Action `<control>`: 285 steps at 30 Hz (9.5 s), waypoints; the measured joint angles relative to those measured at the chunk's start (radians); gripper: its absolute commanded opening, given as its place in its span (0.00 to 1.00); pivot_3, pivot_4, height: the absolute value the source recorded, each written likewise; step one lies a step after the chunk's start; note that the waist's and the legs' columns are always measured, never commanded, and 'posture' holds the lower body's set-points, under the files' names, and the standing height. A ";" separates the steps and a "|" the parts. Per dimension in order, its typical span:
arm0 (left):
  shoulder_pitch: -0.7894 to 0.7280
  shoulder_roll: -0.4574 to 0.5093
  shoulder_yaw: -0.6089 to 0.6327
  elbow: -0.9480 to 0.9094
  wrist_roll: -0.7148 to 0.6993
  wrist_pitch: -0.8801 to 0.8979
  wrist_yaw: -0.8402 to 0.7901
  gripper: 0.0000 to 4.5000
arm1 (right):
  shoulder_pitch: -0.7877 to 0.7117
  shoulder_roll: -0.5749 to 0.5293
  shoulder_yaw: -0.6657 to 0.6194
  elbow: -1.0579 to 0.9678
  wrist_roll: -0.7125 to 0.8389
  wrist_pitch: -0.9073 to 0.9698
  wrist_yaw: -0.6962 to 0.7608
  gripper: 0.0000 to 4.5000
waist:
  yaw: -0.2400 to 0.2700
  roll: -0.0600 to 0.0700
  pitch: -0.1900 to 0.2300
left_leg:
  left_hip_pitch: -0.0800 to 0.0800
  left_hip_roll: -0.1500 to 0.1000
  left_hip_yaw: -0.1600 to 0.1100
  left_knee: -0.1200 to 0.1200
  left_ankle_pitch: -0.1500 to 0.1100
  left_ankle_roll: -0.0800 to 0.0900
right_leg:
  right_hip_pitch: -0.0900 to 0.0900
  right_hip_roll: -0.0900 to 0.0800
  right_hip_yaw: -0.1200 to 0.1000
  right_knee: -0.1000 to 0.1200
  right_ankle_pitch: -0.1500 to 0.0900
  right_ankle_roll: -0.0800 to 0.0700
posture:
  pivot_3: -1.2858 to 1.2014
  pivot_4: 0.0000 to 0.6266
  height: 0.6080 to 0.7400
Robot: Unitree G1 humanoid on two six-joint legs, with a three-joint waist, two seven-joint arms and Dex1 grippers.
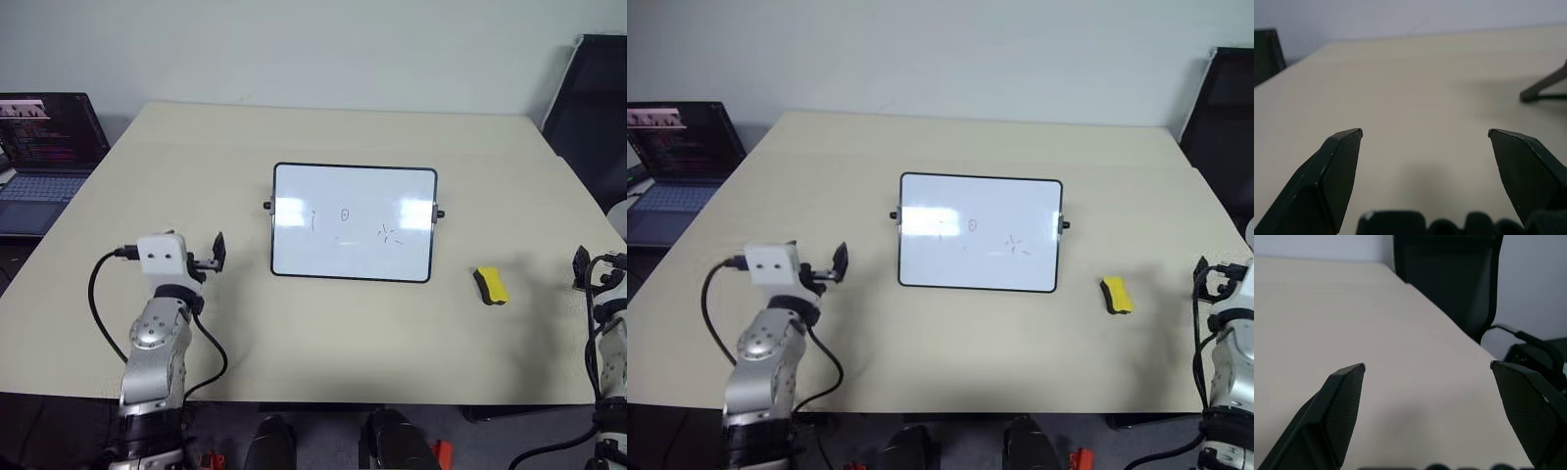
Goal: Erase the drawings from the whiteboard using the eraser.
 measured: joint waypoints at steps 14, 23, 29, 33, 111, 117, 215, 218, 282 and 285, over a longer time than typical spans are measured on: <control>-0.133 0.154 -0.051 -0.020 -0.147 -0.029 -0.363 1.00 | 0.137 0.063 0.056 -0.486 0.170 0.339 0.065 0.99 | 0.002 0.001 0.000 | -0.001 0.000 0.000 0.000 0.000 0.001 | -0.001 0.000 0.000 0.000 0.000 -0.001 | 0.52 0.24 1.00; -0.385 0.318 -0.217 -0.020 -0.327 0.071 -0.858 1.00 | 0.241 0.071 0.149 -0.878 0.367 0.696 0.014 0.99 | 0.003 0.001 0.001 | -0.002 0.000 -0.001 0.001 0.000 0.001 | -0.002 0.000 -0.001 0.000 0.000 -0.001 | 0.52 0.24 1.00; -0.549 0.298 -0.373 0.075 -0.315 0.060 -1.097 1.00 | 0.195 0.090 0.191 -0.885 0.324 0.776 -0.084 0.99 | 0.003 0.001 0.001 | -0.004 0.000 -0.001 0.001 0.000 0.001 | -0.002 0.000 -0.001 -0.001 0.000 -0.001 | 0.52 0.24 1.00; -0.646 0.190 -0.423 0.155 -0.282 -0.011 -1.137 1.00 | 0.150 0.081 0.199 -0.811 0.276 0.778 -0.093 0.99 | 0.004 0.001 0.001 | -0.005 0.000 -0.002 0.000 0.001 0.001 | -0.003 0.000 -0.002 -0.001 0.000 -0.001 | 0.52 0.24 1.00; -0.389 0.355 -0.427 -0.083 -0.100 0.224 -0.921 1.00 | -0.242 0.015 0.867 -0.556 -0.327 0.454 0.278 0.22 | 0.003 0.004 0.002 | -0.001 0.000 -0.003 0.002 0.002 0.004 | -0.001 0.001 -0.003 0.004 0.001 -0.002 | 0.52 0.24 1.00; -0.381 0.384 -0.427 -0.068 -0.093 0.208 -0.949 1.00 | -0.256 0.057 0.870 -0.524 -0.425 0.408 0.192 0.22 | -0.001 0.004 0.003 | -0.001 0.000 -0.003 0.002 0.004 0.006 | -0.002 0.001 -0.002 0.005 0.002 -0.003 | 0.52 0.24 1.00; -0.343 0.393 -0.465 -0.086 -0.088 0.209 -1.007 1.00 | -0.245 0.053 0.919 -0.558 -0.661 0.386 0.431 0.22 | -0.023 0.000 0.003 | -0.002 -0.001 -0.004 0.001 0.006 0.009 | -0.002 0.003 0.000 0.004 0.001 -0.004 | 0.52 0.24 1.00; -0.338 0.391 -0.460 -0.086 -0.089 0.209 -0.996 1.00 | -0.257 0.064 0.854 -0.549 -0.654 0.389 0.389 0.22 | -0.022 0.000 0.003 | -0.003 -0.001 -0.004 0.002 0.006 0.009 | -0.002 0.003 0.000 0.004 0.001 -0.004 | 0.52 0.24 1.00; -0.232 0.495 -0.270 -0.150 -0.261 0.366 -0.835 1.00 | -0.546 0.200 0.936 -0.182 -0.514 0.186 0.360 0.22 | -0.019 0.003 0.005 | -0.008 -0.001 -0.008 -0.001 0.005 0.008 | -0.003 0.004 -0.004 0.003 0.000 -0.001 | 0.52 0.24 1.00; -0.232 0.494 -0.270 -0.149 -0.259 0.365 -0.835 1.00 | -0.510 0.181 0.965 -0.223 -0.514 0.207 0.429 0.22 | -0.022 0.003 0.005 | -0.006 -0.001 -0.008 0.000 0.006 0.008 | -0.003 0.004 -0.003 0.005 0.000 -0.003 | 0.52 0.24 1.00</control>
